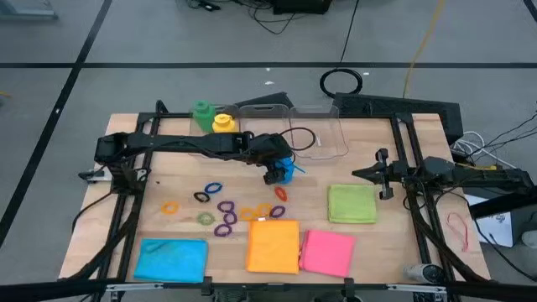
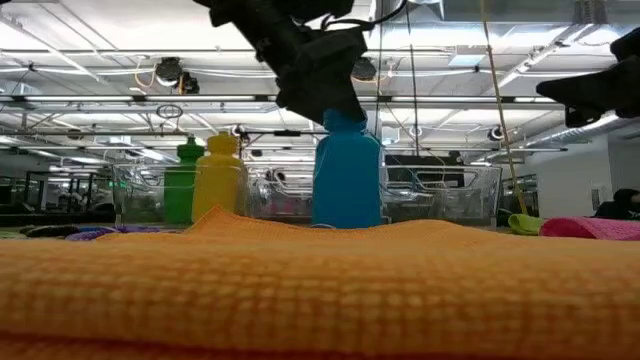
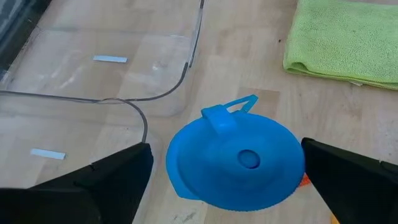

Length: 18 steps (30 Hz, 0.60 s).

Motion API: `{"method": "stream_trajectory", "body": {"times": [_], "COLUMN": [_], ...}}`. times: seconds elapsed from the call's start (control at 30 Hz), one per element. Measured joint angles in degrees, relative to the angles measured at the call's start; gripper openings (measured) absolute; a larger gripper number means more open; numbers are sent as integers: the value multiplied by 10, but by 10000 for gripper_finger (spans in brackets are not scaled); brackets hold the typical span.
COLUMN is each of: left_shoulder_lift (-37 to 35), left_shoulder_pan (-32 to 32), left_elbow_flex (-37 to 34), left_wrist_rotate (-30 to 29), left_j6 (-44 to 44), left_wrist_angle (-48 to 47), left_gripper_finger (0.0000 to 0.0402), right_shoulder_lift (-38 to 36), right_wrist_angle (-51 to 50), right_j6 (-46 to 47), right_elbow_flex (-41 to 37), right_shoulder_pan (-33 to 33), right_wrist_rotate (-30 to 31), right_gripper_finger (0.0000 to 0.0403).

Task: Pick & Place Sports Items
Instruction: Put the blue tumbler into the left transparent container

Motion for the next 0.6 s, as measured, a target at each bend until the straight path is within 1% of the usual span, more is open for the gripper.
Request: {"method": "stream_trajectory", "body": {"times": [0.47, 0.6], "left_shoulder_lift": [0, 0], "left_shoulder_pan": [0, 0], "left_elbow_flex": [0, 0], "left_wrist_rotate": [-1, -10], "left_j6": [0, 1], "left_wrist_angle": [0, 1], "left_gripper_finger": [333, 333], "right_shoulder_lift": [0, 0], "right_wrist_angle": [0, 0], "right_j6": [0, 0], "right_elbow_flex": [0, 0], "right_shoulder_pan": [0, 0], "right_wrist_rotate": [0, 0], "right_gripper_finger": [0, 0]}}
